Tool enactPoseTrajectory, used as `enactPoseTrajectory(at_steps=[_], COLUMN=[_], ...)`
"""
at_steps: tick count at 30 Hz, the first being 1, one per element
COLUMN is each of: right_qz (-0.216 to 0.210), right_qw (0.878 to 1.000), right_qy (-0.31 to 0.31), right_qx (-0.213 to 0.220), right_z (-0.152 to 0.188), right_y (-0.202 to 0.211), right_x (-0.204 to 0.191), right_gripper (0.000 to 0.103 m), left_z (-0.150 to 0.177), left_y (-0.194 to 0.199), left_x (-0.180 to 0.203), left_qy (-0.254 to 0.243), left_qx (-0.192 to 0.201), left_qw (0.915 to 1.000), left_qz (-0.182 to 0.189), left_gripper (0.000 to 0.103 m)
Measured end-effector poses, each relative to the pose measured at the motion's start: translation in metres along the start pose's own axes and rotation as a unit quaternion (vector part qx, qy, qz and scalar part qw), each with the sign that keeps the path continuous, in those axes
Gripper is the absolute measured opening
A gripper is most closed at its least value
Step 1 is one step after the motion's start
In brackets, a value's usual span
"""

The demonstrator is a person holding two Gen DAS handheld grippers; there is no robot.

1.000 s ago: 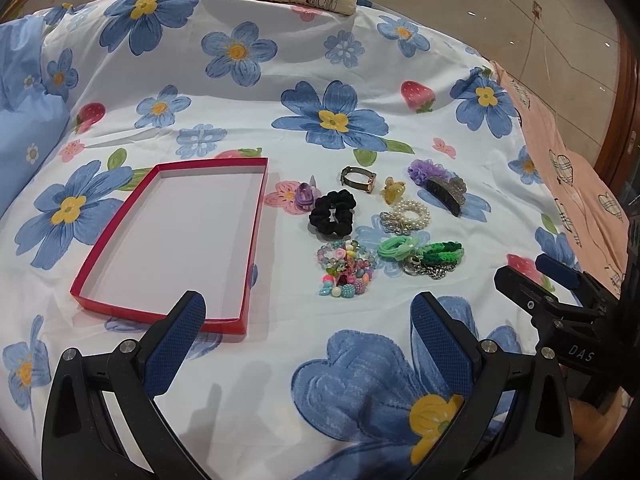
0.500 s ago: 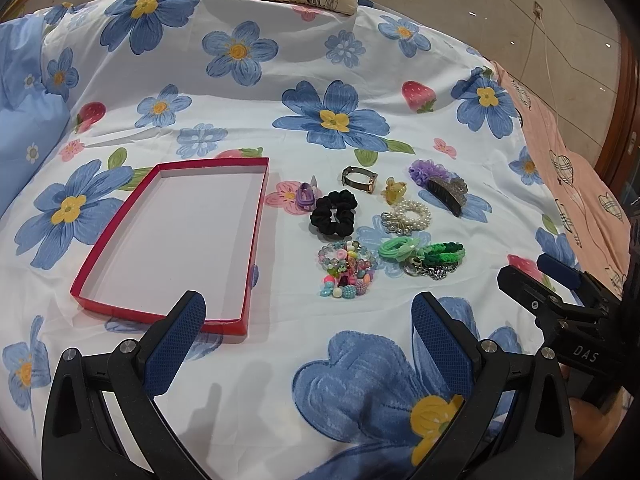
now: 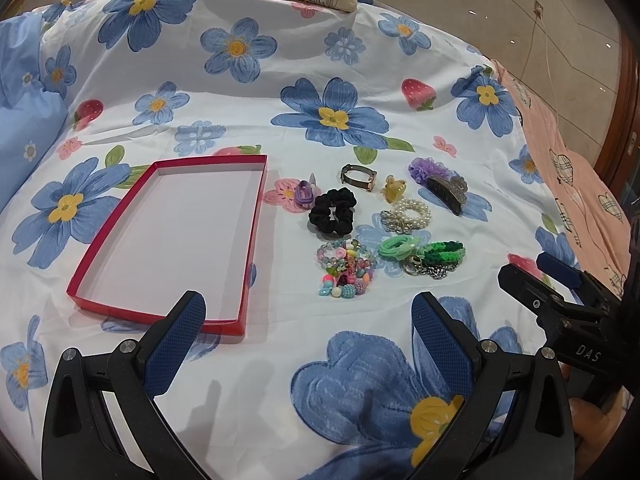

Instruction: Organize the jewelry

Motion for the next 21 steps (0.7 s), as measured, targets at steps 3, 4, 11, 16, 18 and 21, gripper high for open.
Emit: enactPoseTrajectory(at_steps=[3, 4, 11, 16, 18, 21], right_qz=[-0.001, -0.001, 0.001, -0.009, -0.013, -0.018], right_qw=[1.0, 1.0, 1.0, 1.0, 1.0, 0.999], right_qy=[-0.001, -0.001, -0.006, -0.017, -0.021, -0.025], right_qx=[0.0, 0.0, -0.001, -0.007, -0.007, -0.01], right_z=[0.0, 0.0, -0.004, -0.012, -0.016, -0.022], right_y=[0.0, 0.0, -0.004, -0.009, -0.01, -0.013], right_x=[0.0, 0.0, 0.001, 0.009, 0.014, 0.017], right_gripper=[0.102, 0.102, 0.102, 0.102, 0.101, 0.1], left_z=[0.0, 0.0, -0.002, -0.013, -0.018, -0.028], left_y=[0.0, -0.001, -0.008, -0.013, -0.016, -0.021], left_x=[0.0, 0.0, 0.0, -0.003, -0.005, -0.008], left_qy=[0.0, 0.0, 0.0, 0.001, 0.002, 0.004], left_qx=[0.0, -0.002, -0.006, -0.016, -0.021, -0.026], left_qw=[1.0, 1.0, 0.9999, 0.9998, 0.9996, 0.9994], left_qz=[0.001, 0.004, 0.012, 0.014, 0.017, 0.022], left_gripper=[0.103, 0.103, 0.103, 0.103, 0.103, 0.103])
Point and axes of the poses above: each gripper's, at about its wrist camera, not at the fingertips, and y roughly against the way its jaws point, x to its right, z to its underside, the point moved 2 cm from there along -y, roughly the way its jaws point, and after that the axes turned 13 degrees about -x, right-handed, at the moved point
